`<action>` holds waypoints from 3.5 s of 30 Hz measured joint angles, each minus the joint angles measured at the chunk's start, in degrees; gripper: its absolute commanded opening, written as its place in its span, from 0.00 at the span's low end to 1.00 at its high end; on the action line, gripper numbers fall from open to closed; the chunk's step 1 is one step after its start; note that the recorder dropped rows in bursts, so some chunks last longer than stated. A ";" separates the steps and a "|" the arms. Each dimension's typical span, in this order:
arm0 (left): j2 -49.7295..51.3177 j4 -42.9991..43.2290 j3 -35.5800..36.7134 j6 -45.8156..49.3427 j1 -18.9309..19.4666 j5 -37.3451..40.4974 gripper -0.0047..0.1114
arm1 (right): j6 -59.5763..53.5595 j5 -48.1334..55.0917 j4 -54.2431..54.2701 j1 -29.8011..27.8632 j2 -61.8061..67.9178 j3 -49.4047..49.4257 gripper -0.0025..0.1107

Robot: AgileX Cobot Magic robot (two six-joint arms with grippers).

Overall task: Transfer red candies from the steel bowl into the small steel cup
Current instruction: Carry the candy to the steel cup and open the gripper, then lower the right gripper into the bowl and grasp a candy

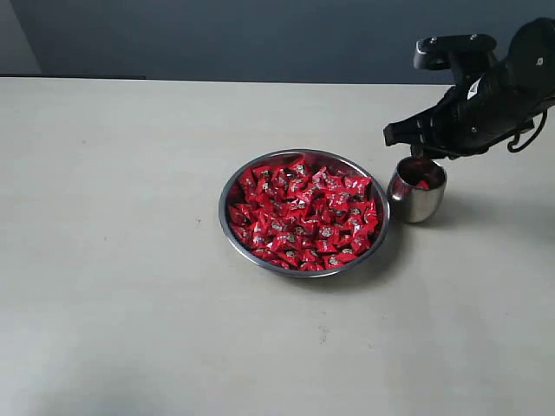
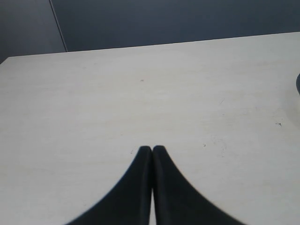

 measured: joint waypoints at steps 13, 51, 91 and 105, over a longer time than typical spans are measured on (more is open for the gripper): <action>0.00 0.00 0.00 0.00 0.00 0.00 0.04 | -8.46 -0.10 8.99 15.77 -1.97 0.00 0.46; 0.00 0.00 0.00 0.00 0.00 0.00 0.04 | -14.87 -0.74 7.71 24.67 18.81 -10.10 0.01; 0.00 0.00 0.00 0.00 0.00 0.00 0.04 | -14.53 -3.89 12.04 24.67 18.76 -10.10 0.02; 0.00 0.00 0.00 0.00 0.00 0.00 0.04 | -13.66 -0.87 8.97 24.52 8.24 -10.10 0.02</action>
